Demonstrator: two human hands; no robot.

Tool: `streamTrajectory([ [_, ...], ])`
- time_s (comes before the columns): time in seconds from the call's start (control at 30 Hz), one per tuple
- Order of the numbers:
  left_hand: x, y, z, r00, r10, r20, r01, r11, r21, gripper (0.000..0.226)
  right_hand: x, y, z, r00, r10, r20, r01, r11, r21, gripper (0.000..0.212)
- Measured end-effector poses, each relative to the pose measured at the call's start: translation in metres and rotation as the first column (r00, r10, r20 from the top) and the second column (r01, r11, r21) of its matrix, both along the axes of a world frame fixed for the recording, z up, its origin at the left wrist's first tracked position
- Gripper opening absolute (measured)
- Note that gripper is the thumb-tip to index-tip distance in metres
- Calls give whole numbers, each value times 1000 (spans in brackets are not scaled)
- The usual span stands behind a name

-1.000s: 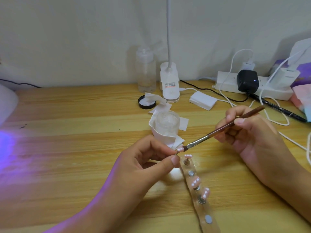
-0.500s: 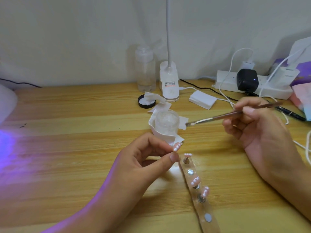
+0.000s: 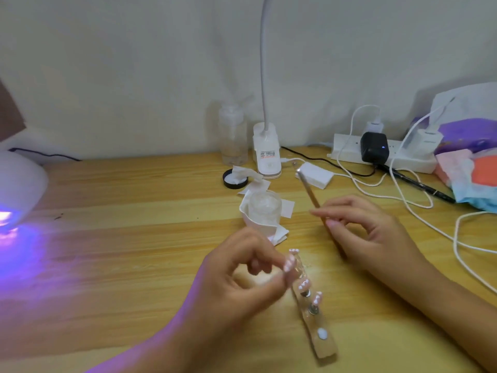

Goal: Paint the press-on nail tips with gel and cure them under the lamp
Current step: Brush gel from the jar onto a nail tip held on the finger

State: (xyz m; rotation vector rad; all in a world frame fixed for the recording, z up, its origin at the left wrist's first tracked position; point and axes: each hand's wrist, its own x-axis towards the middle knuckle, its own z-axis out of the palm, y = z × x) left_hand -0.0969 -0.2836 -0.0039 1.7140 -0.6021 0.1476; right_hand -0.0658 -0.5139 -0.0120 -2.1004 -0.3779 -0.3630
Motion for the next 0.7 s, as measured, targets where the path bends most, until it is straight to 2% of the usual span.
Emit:
streamTrajectory([
  [0.07, -7, -2, 0, 950, -85, 302, 37, 986, 160, 9, -2, 2, -2, 1000, 28, -1, -28, 994, -103, 30],
  [0.1, -10, -3, -1, 909, -121, 399, 33, 975, 220, 10, -2, 3, -3, 999, 36, 4, -35, 986, -161, 29],
  [0.2, -16, -6, -1, 821, -180, 542, -11, 944, 330, 22, -2, 1, -4, 998, 41, 41, -26, 949, -315, 25],
  [0.4, -16, -7, -6, 747, -194, 636, -126, 898, 422, 23, -3, 0, -6, 999, 12, 42, 2, 943, -332, 19],
  [0.53, -16, -7, -8, 753, -209, 624, -154, 866, 475, 24, -3, -1, -7, 999, 16, 48, 2, 938, -348, 10],
  [0.7, -13, -6, -10, 773, -227, 593, -131, 857, 499, 20, -4, -1, -9, 998, 16, 53, 4, 932, -363, 9],
])
